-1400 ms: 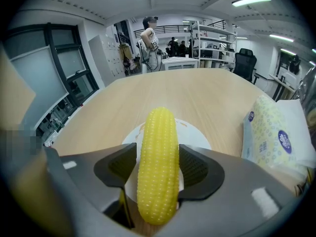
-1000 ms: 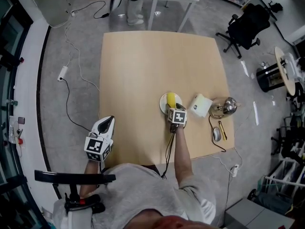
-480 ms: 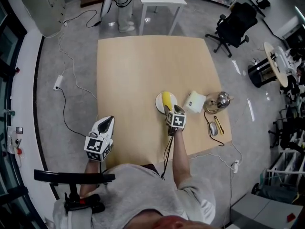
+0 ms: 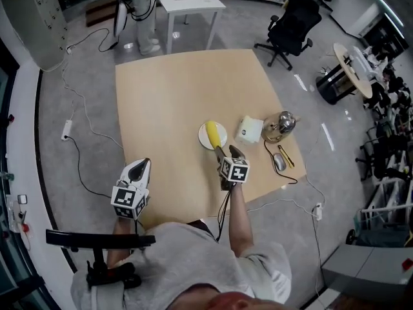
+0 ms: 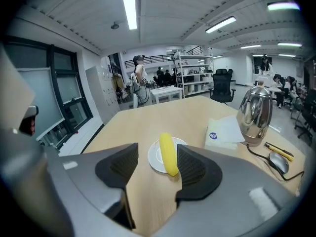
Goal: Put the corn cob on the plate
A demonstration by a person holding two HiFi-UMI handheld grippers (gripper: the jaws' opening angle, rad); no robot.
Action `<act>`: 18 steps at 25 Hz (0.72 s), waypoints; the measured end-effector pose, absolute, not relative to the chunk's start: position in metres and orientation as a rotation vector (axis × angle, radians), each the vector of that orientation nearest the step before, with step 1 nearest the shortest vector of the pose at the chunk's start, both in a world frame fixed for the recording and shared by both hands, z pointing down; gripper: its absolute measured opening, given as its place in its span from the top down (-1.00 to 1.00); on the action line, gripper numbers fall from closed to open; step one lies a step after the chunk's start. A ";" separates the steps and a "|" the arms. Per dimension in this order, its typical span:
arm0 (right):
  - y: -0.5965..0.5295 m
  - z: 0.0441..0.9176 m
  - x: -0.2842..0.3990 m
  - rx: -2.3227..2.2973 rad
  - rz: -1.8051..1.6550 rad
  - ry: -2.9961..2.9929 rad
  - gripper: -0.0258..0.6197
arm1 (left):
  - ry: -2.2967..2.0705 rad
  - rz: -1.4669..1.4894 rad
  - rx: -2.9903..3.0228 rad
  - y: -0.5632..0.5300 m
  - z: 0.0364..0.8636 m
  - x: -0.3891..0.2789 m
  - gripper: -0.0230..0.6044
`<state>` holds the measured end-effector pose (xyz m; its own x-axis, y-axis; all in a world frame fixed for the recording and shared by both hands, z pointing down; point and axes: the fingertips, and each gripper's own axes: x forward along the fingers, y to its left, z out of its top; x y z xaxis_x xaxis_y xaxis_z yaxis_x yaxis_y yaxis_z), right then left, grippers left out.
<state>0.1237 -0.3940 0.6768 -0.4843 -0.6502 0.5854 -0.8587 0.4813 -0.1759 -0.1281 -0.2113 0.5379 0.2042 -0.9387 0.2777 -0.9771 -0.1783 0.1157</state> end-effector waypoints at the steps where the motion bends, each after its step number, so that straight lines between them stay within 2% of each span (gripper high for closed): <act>1: -0.389 0.671 0.125 1.264 0.631 -2.297 0.14 | -1.808 0.205 2.230 -0.211 0.538 -0.127 0.86; 18: -0.306 0.595 0.147 1.437 0.505 -2.413 0.26 | -1.656 0.195 2.405 -0.200 0.530 -0.093 0.86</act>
